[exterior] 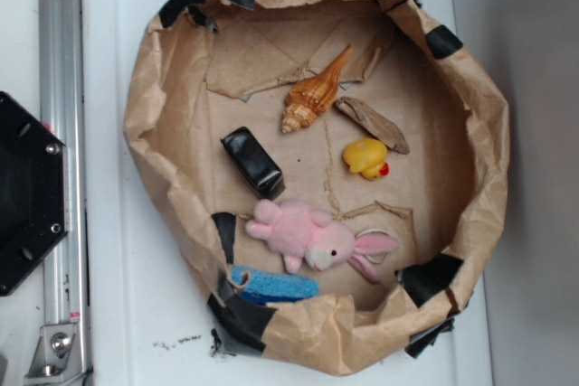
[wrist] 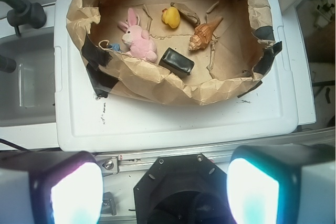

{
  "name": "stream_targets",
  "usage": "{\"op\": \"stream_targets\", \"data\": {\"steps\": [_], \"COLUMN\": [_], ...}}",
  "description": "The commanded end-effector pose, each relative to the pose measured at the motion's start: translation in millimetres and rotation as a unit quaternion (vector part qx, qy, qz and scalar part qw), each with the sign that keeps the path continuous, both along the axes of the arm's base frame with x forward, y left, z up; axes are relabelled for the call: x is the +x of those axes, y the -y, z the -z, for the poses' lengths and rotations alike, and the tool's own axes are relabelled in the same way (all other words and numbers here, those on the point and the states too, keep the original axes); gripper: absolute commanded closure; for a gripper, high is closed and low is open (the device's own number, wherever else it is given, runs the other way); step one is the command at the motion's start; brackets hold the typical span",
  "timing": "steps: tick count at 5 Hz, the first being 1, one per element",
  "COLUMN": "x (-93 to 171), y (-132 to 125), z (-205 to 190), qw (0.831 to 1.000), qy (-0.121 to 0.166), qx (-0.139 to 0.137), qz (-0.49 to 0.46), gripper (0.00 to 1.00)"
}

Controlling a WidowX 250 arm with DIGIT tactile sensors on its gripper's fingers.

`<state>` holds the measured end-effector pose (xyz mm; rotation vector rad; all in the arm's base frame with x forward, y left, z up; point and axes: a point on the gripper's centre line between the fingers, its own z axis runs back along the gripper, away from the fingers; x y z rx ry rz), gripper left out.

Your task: Grab the yellow duck.

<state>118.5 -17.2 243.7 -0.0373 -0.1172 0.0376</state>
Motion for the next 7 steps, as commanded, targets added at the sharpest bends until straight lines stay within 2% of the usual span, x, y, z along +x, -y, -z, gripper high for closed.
{"op": "stream_targets", "data": {"steps": [1, 2, 3, 4, 6, 7], "x": [0.0, 46.8, 80.7, 105.9, 164.6, 188.1], "y": [0.0, -8.8, -13.5, -29.4, -28.2, -17.5], "z": [0.0, 21.9, 45.3, 76.8, 151.4, 179.9], "qw": [1.0, 0.997, 0.995, 0.982, 0.987, 0.992], "qy": [0.0, 0.032, 0.051, 0.096, 0.046, 0.024], "qx": [0.0, -0.043, -0.047, -0.032, -0.007, -0.015], "qz": [0.0, -0.055, -0.068, -0.16, -0.151, -0.122], "gripper": [0.0, 0.0, 0.0, 0.0, 0.0, 0.0]}}
